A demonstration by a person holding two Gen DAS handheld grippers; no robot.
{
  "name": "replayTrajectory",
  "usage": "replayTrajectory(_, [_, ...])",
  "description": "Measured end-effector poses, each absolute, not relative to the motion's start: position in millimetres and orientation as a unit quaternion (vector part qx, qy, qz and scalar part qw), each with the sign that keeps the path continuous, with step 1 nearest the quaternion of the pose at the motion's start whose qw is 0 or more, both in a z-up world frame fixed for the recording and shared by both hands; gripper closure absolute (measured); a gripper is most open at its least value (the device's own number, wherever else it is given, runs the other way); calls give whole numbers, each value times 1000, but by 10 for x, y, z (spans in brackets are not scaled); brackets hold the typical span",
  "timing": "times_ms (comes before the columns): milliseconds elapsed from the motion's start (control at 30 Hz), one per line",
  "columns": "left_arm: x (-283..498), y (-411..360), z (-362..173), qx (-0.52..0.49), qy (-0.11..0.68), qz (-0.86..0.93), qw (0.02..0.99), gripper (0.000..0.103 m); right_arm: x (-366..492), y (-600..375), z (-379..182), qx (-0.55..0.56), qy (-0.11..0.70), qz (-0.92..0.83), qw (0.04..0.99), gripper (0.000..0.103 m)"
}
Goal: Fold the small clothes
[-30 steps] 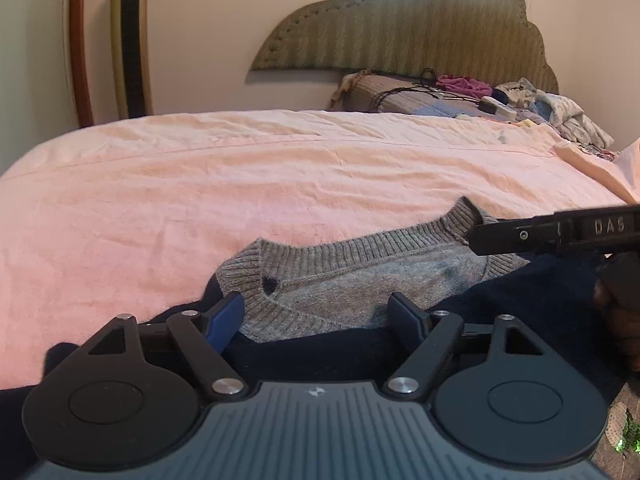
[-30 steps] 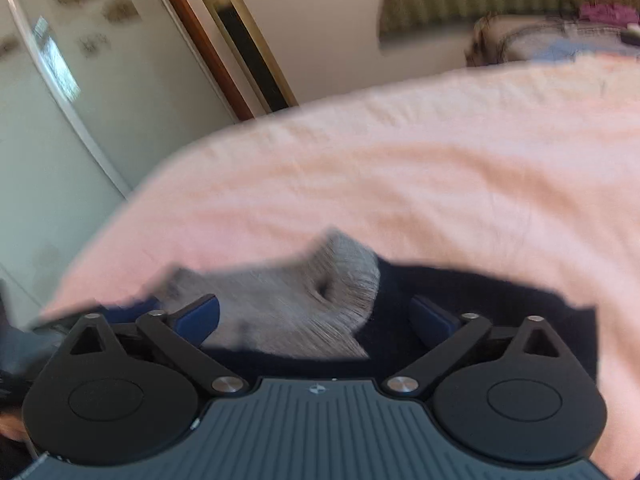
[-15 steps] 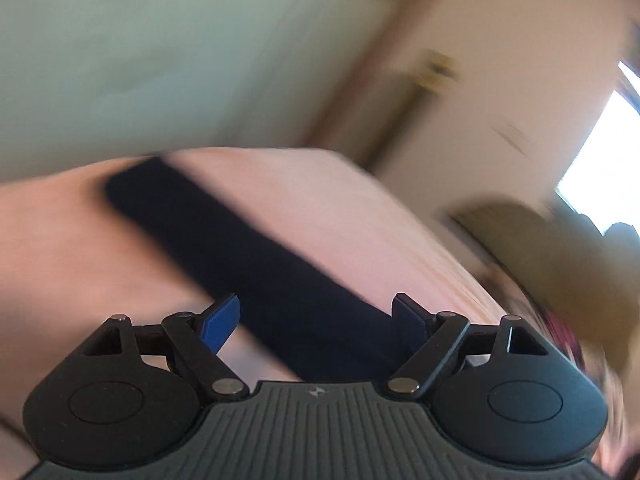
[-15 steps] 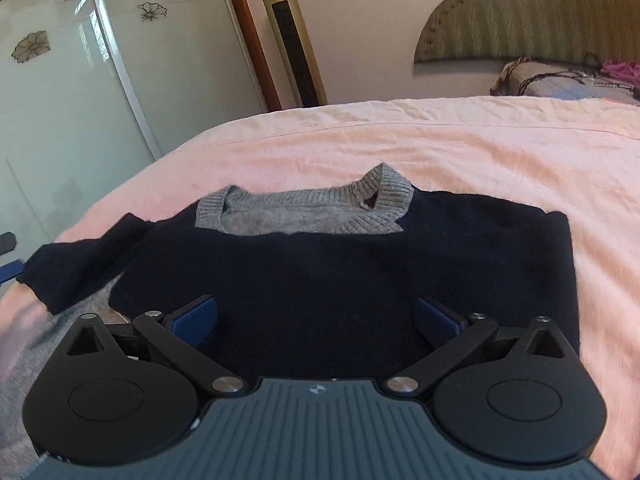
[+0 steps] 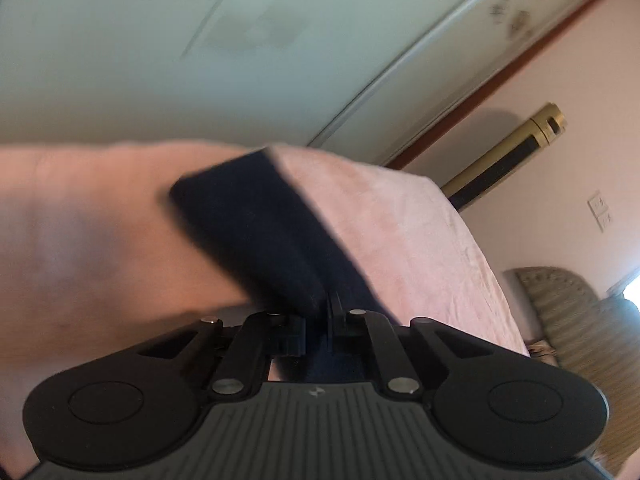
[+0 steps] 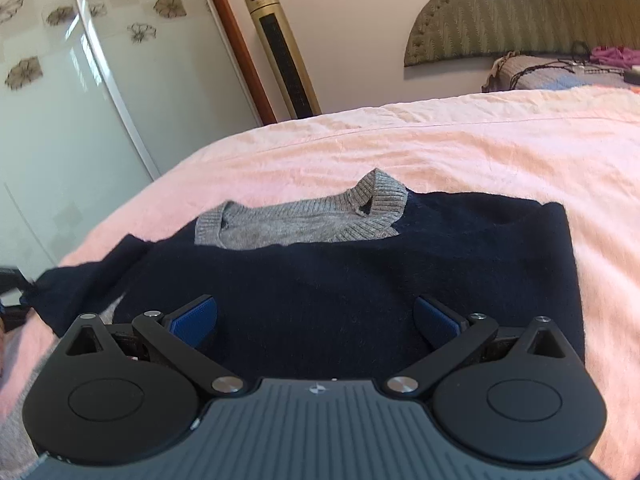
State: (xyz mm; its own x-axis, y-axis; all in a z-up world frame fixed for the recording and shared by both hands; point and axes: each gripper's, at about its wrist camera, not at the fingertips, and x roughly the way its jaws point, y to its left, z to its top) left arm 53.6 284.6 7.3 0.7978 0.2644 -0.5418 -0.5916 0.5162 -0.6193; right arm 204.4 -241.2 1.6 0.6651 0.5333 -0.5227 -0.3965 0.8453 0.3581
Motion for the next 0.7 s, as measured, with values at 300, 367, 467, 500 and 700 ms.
replayTrajectory(300, [1065, 383, 650, -156, 231, -124, 952, 95, 2088, -2560, -16, 168, 314, 266, 896, 0])
replayTrajectory(367, [1154, -107, 426, -107, 295, -195, 929, 94, 2102, -2602, -28, 186, 313, 269, 892, 0])
replayTrajectory(467, [1006, -494, 249, -31, 320, -209, 924, 91, 2114, -2638, -39, 200, 313, 272, 888, 0])
replayTrajectory(500, [939, -513, 250, -18, 313, -211, 926, 89, 2114, -2639, -42, 202, 312, 272, 887, 0])
replayTrajectory(700, [644, -183, 314, -60, 296, -190, 934, 28, 2161, -2738, -73, 239, 312, 283, 875, 0])
